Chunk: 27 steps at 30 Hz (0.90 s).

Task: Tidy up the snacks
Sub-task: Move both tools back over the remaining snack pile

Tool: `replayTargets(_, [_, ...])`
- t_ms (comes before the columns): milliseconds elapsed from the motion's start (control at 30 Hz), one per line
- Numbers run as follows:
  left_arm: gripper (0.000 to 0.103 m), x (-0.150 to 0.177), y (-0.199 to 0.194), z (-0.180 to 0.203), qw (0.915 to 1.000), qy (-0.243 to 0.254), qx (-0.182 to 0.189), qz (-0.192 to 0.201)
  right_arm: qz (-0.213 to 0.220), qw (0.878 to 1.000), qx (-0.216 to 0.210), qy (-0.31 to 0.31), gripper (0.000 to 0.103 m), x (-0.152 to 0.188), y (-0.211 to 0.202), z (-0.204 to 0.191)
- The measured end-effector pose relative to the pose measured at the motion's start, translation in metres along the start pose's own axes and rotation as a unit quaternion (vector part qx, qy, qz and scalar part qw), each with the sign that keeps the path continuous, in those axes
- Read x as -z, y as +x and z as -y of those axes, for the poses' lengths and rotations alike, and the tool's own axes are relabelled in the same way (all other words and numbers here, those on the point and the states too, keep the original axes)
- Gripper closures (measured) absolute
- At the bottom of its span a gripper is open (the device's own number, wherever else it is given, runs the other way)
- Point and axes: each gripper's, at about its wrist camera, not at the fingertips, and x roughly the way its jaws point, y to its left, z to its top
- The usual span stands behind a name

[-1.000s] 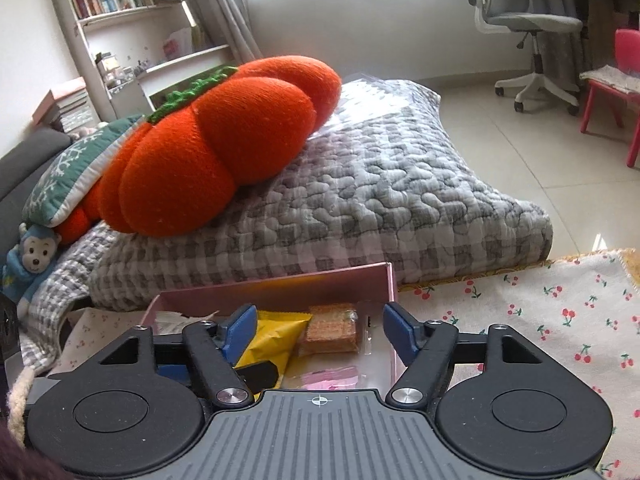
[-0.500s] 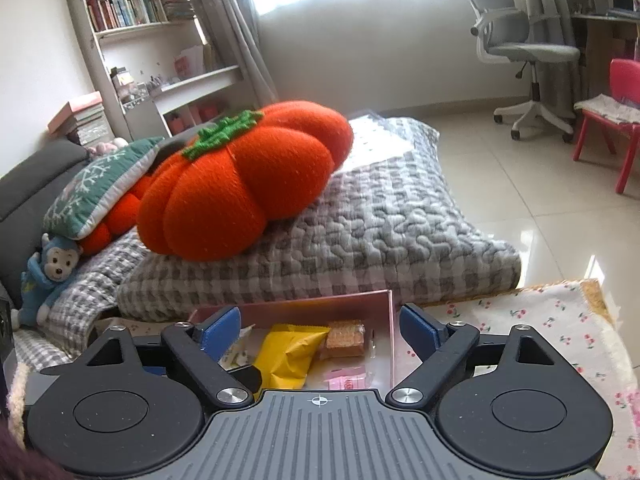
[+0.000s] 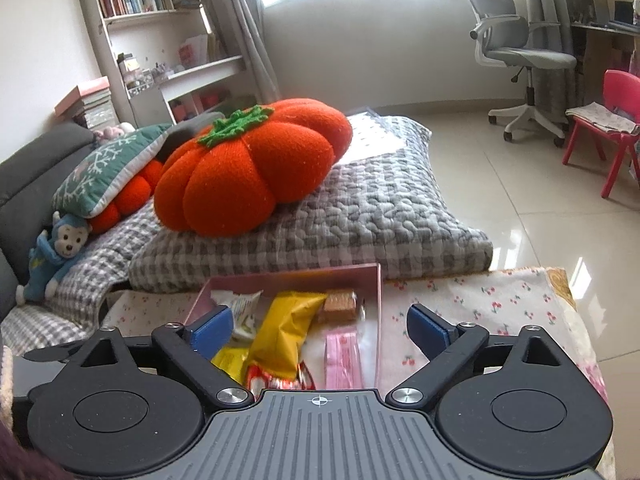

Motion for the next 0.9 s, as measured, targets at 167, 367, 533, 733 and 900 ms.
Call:
replayTargets(167, [0.001,0.018,-0.013,-0.001,0.9999,0.003,-0.008,-0.011,-0.022,1.0,0.008,0.004,0.006,0.014,-0.012,-0.002])
replayTargets(367, [0.001,0.037,-0.02,-0.004,0.9991,0.008,-0.031,-0.029,-0.053,0.998,0.004,0.042,0.006,0.028,-0.019,-0.001])
replayTargets(533, [0.001,0.056,-0.024,-0.013,0.9982,-0.007,-0.034,-0.049,-0.081,0.995,-0.003,0.052,0.006,0.048,-0.022,0.005])
replayTargets(733, [0.0,0.071,-0.036,-0.026,0.9985,-0.007,-0.034,-0.042,-0.098,0.995,0.011,0.0,0.004,0.073,-0.025,0.0])
replayTargets(900, [0.0,0.089,-0.041,-0.039,0.9981,0.017,-0.051,-0.03,-0.125,0.99,0.025,-0.053,0.004,0.105,-0.023,-0.003])
